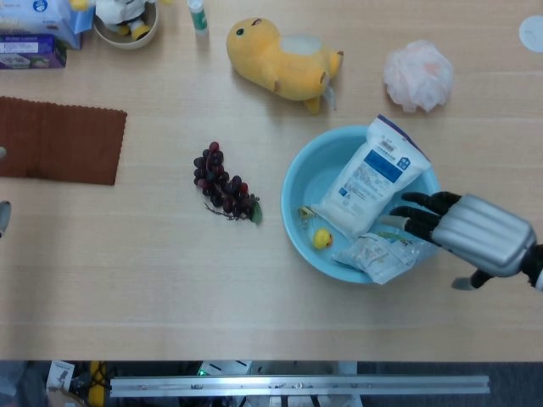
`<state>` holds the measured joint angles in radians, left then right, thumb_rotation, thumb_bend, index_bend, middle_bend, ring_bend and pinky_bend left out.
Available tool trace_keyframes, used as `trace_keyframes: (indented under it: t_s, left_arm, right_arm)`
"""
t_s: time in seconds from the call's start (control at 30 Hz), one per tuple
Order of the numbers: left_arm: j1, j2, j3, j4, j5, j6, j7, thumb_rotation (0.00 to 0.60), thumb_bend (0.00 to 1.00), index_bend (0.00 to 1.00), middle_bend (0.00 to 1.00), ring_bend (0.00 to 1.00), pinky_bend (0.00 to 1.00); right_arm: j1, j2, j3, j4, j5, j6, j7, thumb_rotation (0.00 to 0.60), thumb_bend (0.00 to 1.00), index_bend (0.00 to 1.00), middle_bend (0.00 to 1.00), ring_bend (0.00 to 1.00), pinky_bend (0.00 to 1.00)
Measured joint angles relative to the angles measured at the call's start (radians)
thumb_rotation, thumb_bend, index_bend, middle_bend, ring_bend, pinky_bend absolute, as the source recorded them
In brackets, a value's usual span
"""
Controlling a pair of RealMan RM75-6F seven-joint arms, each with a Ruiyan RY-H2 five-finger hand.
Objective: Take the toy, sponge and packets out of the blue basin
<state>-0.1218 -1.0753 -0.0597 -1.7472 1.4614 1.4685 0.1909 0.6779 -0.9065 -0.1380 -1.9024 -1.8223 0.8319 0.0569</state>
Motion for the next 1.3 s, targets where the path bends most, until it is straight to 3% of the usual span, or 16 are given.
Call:
trace_keyframes:
  t_s: [0.2, 0.33, 0.5, 0.6, 0.67, 0.83, 1.1, 1.3]
  left_arm:
    - [0.015, 0.007, 0.005, -0.001, 0.000, 0.018, -0.006, 0.600, 0.33, 0.25, 0.21, 0.22, 0.25]
    - [0.027, 0.015, 0.007, 0.004, -0.004, 0.030, -0.016, 0.600, 0.33, 0.25, 0.21, 0.22, 0.25]
    - [0.029, 0.015, 0.007, 0.011, -0.003, 0.031, -0.026, 0.600, 0.33, 0.25, 0.21, 0.22, 0.25]
    - [0.030, 0.015, 0.008, 0.015, 0.001, 0.032, -0.031, 0.600, 0.33, 0.25, 0.21, 0.22, 0.25]
    - [0.031, 0.016, 0.008, 0.016, 0.001, 0.035, -0.033, 0.600, 0.33, 0.25, 0.21, 0.22, 0.25]
    - [0.033, 0.019, 0.007, 0.023, -0.002, 0.033, -0.040, 0.600, 0.33, 0.25, 0.21, 0.22, 0.25]
    - [0.031, 0.020, 0.004, 0.031, -0.005, 0.028, -0.047, 0.600, 0.33, 0.25, 0.21, 0.22, 0.25]
    - [0.027, 0.020, 0.002, 0.035, -0.002, 0.023, -0.052, 0.600, 0.33, 0.25, 0.21, 0.22, 0.25]
  right_arm:
    - [0.029, -0.108, 0.034, 0.041, 0.050, -0.067, -0.041, 0.600, 0.01, 0.08, 0.22, 0.13, 0.30]
    - [0.059, -0.183, 0.068, 0.076, 0.121, -0.126, -0.066, 0.600, 0.15, 0.19, 0.29, 0.20, 0.39]
    - [0.092, -0.233, 0.092, 0.096, 0.186, -0.188, -0.109, 0.600, 0.23, 0.26, 0.33, 0.25, 0.44]
    - [0.105, -0.258, 0.102, 0.100, 0.215, -0.203, -0.132, 0.600, 0.34, 0.37, 0.40, 0.33, 0.53]
    - [0.107, -0.266, 0.108, 0.101, 0.225, -0.199, -0.143, 0.600, 0.39, 0.46, 0.46, 0.41, 0.62]
    - [0.104, -0.271, 0.119, 0.106, 0.253, -0.173, -0.142, 0.600, 0.42, 0.57, 0.54, 0.52, 0.74]
    - [0.078, -0.239, 0.171, 0.110, 0.281, -0.048, -0.089, 0.600, 0.43, 0.57, 0.55, 0.53, 0.74]
    - [0.061, -0.187, 0.262, 0.114, 0.353, 0.051, -0.070, 0.600, 0.42, 0.57, 0.55, 0.53, 0.74]
